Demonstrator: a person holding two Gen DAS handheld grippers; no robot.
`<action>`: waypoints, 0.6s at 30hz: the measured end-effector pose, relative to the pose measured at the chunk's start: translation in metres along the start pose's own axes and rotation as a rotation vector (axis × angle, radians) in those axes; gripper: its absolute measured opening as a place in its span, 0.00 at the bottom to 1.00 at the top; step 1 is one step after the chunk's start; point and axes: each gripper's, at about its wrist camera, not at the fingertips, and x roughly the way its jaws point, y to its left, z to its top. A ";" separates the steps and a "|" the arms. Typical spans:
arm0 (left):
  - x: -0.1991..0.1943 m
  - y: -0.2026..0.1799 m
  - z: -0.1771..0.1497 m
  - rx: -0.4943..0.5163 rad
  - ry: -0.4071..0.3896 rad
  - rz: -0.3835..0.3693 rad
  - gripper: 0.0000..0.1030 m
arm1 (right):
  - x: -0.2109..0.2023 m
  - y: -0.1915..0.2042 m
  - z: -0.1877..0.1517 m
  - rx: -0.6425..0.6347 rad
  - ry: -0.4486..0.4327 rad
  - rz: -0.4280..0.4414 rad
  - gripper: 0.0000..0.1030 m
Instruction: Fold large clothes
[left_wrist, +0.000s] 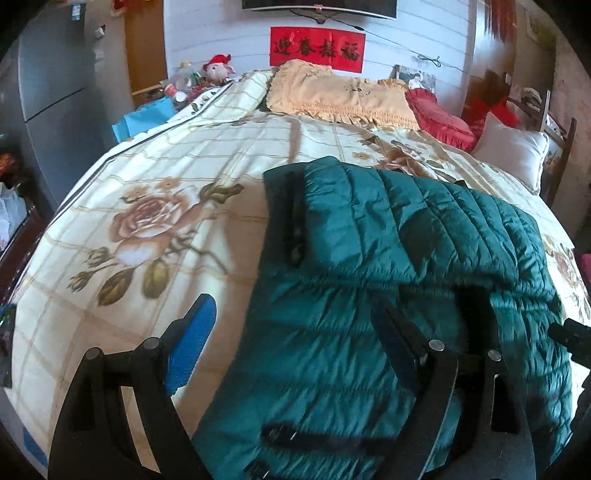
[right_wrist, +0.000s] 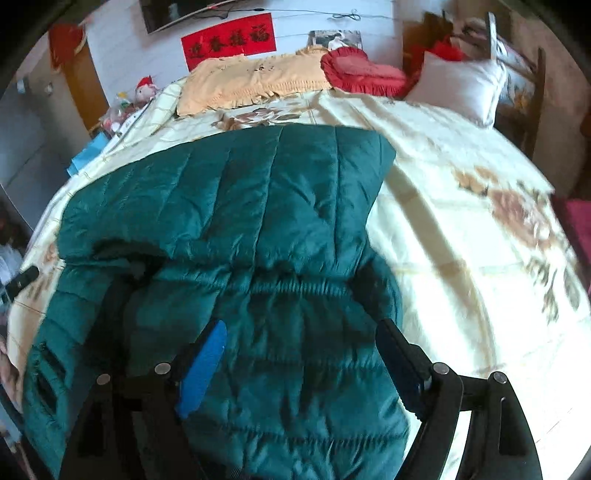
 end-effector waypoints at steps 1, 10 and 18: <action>-0.003 0.002 -0.004 -0.001 0.001 0.006 0.84 | -0.002 0.000 -0.003 0.001 -0.001 0.003 0.78; -0.023 0.019 -0.039 -0.048 0.026 0.008 0.84 | -0.023 0.006 -0.045 -0.049 0.034 -0.004 0.78; -0.033 0.027 -0.069 -0.049 0.065 0.014 0.84 | -0.038 0.008 -0.075 -0.070 0.062 0.013 0.79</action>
